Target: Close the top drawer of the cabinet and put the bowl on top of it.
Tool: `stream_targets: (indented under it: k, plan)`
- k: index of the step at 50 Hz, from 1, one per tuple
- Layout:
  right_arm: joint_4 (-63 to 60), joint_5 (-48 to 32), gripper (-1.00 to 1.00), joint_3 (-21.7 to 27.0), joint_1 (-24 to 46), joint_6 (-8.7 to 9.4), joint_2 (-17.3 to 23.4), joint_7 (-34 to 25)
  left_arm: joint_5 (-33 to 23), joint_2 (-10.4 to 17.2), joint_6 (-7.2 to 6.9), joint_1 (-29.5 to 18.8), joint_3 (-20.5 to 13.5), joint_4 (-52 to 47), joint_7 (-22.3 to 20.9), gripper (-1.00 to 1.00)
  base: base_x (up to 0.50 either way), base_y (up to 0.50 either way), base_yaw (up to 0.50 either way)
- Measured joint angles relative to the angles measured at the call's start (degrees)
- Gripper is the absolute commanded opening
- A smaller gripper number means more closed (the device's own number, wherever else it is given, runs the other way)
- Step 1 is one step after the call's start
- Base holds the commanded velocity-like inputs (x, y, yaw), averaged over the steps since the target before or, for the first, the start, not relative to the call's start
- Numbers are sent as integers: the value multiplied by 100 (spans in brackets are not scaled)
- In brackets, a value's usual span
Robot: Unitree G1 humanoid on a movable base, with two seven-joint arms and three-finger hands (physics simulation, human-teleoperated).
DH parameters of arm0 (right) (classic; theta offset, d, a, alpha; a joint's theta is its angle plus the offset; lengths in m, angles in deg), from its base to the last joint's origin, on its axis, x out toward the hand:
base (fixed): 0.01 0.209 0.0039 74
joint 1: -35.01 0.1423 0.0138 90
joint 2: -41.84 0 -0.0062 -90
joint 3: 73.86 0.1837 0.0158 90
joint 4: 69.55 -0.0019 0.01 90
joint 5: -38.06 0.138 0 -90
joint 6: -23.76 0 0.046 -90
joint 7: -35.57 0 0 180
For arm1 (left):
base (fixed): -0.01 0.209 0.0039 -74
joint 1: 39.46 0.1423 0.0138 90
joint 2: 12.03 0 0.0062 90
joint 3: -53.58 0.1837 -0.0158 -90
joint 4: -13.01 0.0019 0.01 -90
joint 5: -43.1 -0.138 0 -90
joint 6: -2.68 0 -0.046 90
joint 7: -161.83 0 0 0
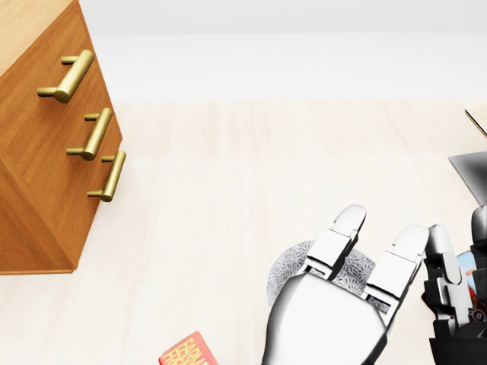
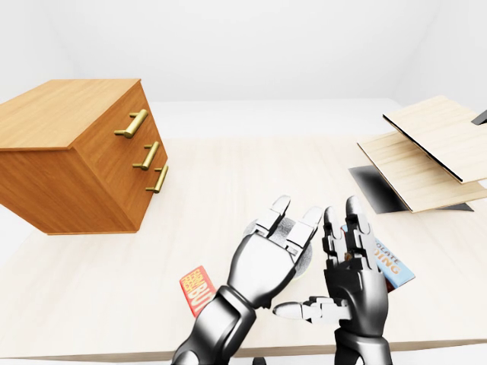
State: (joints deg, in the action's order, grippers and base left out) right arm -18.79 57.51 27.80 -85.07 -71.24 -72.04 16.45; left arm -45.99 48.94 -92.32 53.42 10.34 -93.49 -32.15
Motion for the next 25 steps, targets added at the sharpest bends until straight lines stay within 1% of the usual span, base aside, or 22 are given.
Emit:
stream_targets:
  k: [11,25]
  plan:
    - [13,16,100,7,-17,0,-12,-35,127,-36,0,-60,-127,286,204,100,0,0,0]
    - [34,0,100,-37,-61,0,-16,-46,222,-14,0,-67,-264,559,418,100,0,0,0]
